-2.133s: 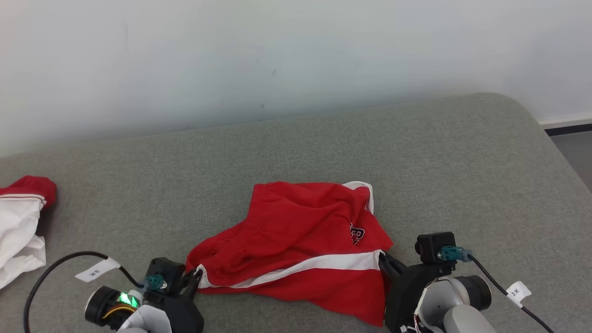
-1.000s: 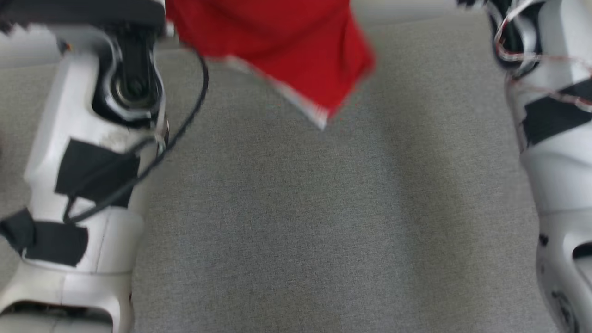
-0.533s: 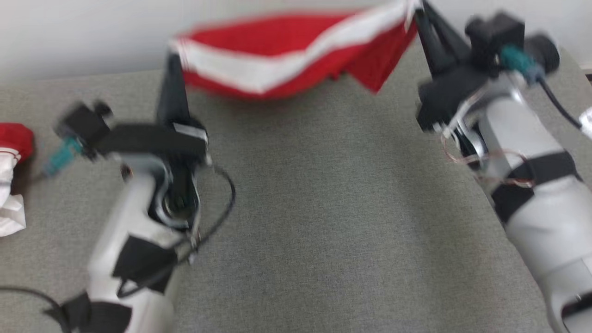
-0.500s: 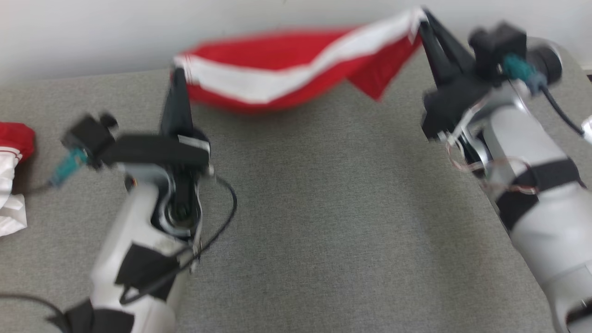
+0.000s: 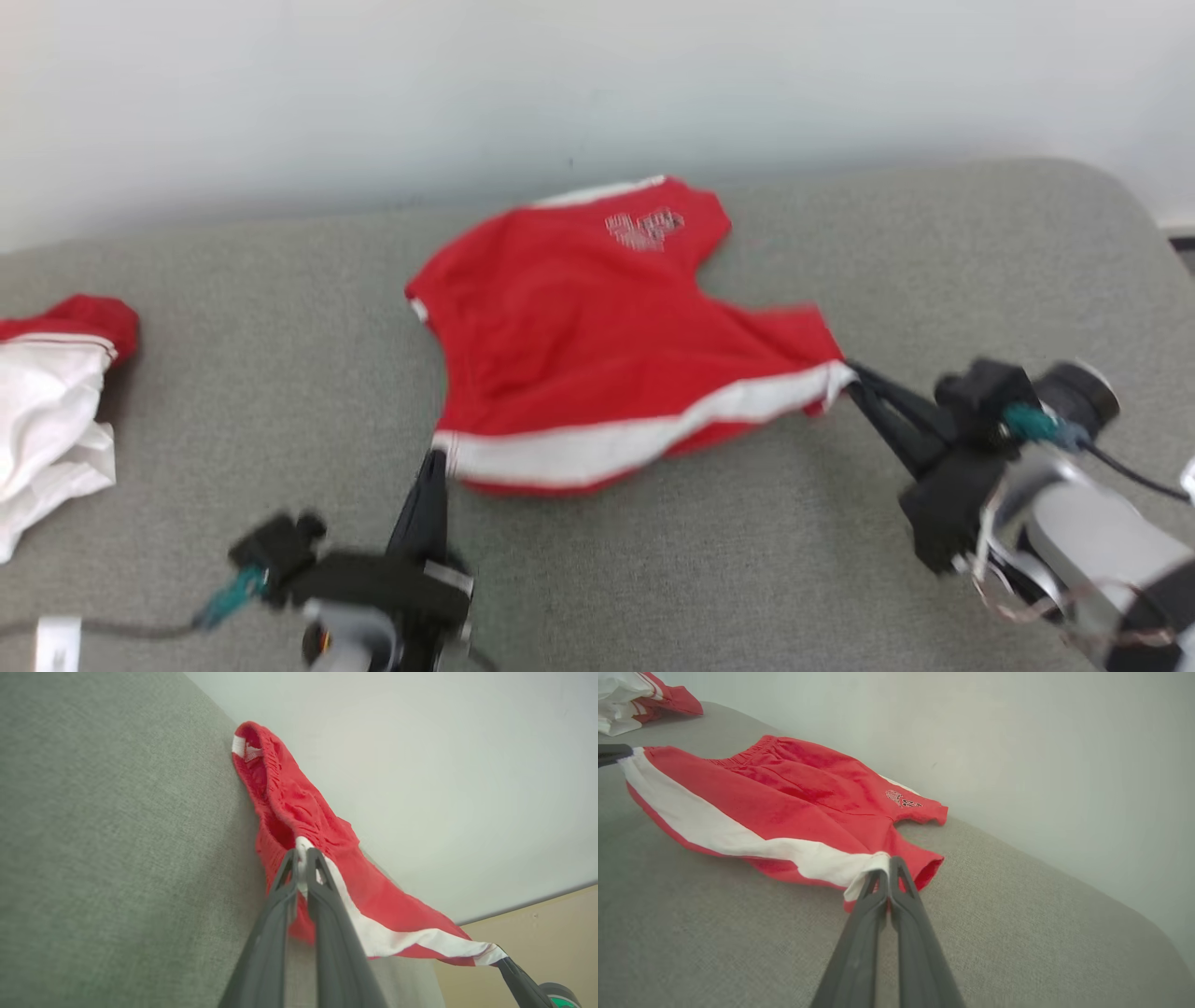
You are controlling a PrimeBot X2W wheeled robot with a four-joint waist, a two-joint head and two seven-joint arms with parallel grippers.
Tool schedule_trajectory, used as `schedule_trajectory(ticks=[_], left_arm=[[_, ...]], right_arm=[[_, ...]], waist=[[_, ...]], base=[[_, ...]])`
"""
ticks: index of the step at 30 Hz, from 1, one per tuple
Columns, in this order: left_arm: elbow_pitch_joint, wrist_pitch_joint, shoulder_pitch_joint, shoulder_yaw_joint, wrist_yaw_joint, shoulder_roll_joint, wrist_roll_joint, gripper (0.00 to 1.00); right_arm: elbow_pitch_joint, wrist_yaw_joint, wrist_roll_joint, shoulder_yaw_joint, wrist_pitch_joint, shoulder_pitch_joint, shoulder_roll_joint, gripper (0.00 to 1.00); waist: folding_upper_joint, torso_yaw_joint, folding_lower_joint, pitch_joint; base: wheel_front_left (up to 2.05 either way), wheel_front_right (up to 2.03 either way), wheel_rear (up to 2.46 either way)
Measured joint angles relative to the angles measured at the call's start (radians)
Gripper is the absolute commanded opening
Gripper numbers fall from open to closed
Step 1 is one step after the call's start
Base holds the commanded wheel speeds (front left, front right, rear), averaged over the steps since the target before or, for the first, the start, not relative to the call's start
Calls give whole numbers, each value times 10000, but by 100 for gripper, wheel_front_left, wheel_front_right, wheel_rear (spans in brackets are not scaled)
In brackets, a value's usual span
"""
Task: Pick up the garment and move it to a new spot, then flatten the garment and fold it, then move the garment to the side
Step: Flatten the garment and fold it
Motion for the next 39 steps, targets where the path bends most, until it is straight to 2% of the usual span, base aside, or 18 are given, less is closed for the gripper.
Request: schedule_trajectory(ticks=[5,8,11,14,19,23,30,36,39], left_arm=[[-1162,-27,1801,554,36,205,274,0],[-2057,-27,2883,784,234,257,546,0],[-2966,-27,3749,777,522,453,767,0],[-3772,-13,4295,700,830,617,978,0],[-4395,274,3979,353,1133,516,1252,0],[-4125,412,2965,226,1250,291,1381,0],[-2997,353,687,134,1505,-194,1484,0],[-1814,305,-1059,-13,1509,-359,1432,0],[-1271,217,-1812,-17,1680,-397,1308,0]], right_arm=[[-1613,0,280,-788,713,1685,-830,0],[-2708,0,401,-1887,1336,3041,-955,0],[-3891,2,299,-3262,2025,4576,-798,0],[-5032,2,-311,-4458,2773,5575,-345,0],[-5787,2,-1103,-5020,3444,5747,280,0],[-5141,2,-1321,-4752,3559,4880,255,0],[-2932,12,-1076,-4054,3221,2194,228,0],[-1005,13,-663,-3283,3064,-158,307,0],[-173,13,-502,-2853,3014,-1188,337,0]], waist=[[-1,-30,-1,-694],[-1,-36,-1,-1057],[-1,-20,-2,-1344],[-2,-21,-3,-1524],[-1,75,0,-1510],[0,263,2,-1321],[1,566,3,-553],[2,854,5,380],[2,1001,4,869]], base=[[0,0,0],[0,0,0],[0,0,0],[0,0,0],[0,0,0],[0,0,0],[0,0,0],[0,0,0],[0,0,0]])
